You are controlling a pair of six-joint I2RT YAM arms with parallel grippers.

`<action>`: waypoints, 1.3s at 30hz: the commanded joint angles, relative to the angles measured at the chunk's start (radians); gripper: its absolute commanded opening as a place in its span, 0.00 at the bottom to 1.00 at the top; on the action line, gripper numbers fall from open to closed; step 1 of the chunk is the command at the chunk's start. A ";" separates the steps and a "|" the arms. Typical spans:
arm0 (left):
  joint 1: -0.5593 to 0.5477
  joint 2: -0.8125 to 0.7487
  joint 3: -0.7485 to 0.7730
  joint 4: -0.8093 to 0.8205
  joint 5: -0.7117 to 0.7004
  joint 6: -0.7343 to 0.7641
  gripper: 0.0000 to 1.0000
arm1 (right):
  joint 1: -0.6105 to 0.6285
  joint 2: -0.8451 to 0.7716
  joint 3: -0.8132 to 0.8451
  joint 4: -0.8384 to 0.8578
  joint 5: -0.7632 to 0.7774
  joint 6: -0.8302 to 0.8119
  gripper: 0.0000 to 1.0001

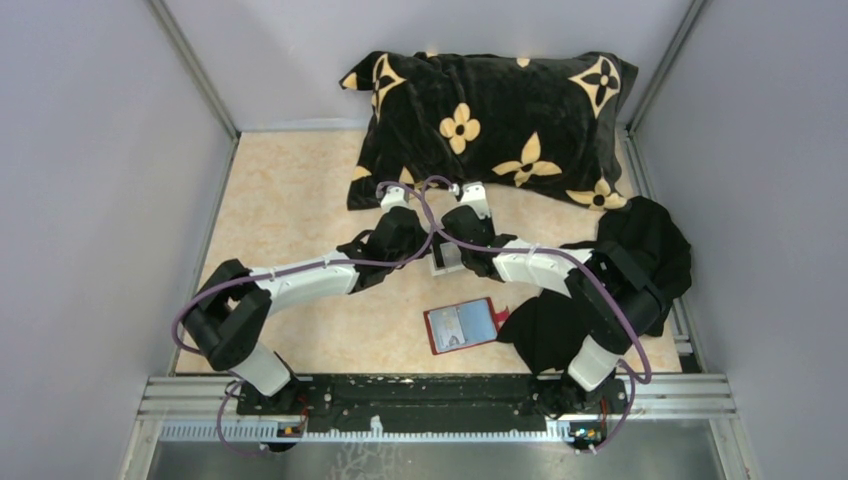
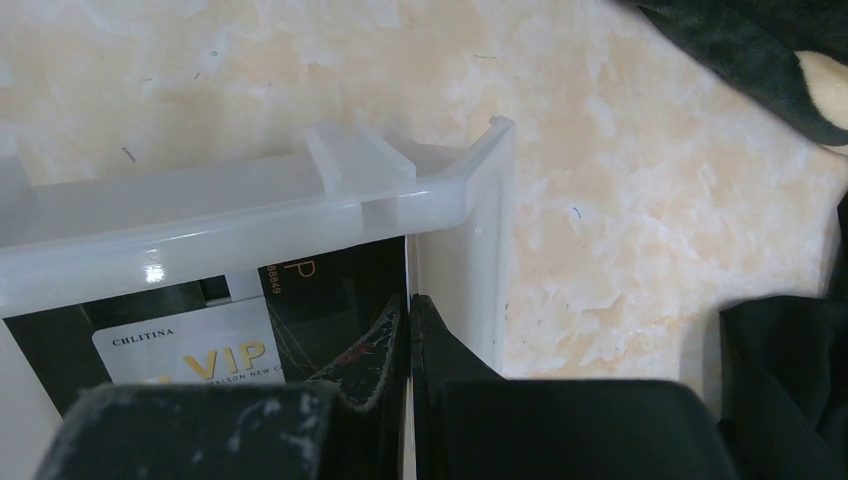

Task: Put the credit cards into the card holder
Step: Pick up the credit card from the storage box.

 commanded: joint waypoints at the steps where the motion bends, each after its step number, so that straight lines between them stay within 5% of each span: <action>1: 0.009 0.036 0.000 -0.120 -0.009 0.038 0.00 | -0.008 0.029 0.029 -0.039 -0.015 0.013 0.00; 10: 0.123 0.046 0.104 -0.211 0.051 0.047 0.02 | -0.009 -0.028 0.112 -0.050 -0.059 -0.027 0.00; 20: 0.158 0.067 0.171 -0.207 0.088 0.074 0.41 | -0.007 -0.076 0.137 -0.021 -0.102 -0.050 0.00; 29: 0.158 0.029 0.237 -0.217 0.067 0.126 0.53 | -0.005 -0.155 0.160 -0.030 -0.136 -0.051 0.00; 34: 0.165 -0.087 0.160 -0.137 0.092 0.148 0.59 | -0.005 -0.257 0.173 -0.080 -0.219 0.014 0.00; 39: 0.194 -0.238 -0.034 0.099 0.261 0.136 0.63 | -0.019 -0.372 0.167 -0.147 -0.340 0.100 0.00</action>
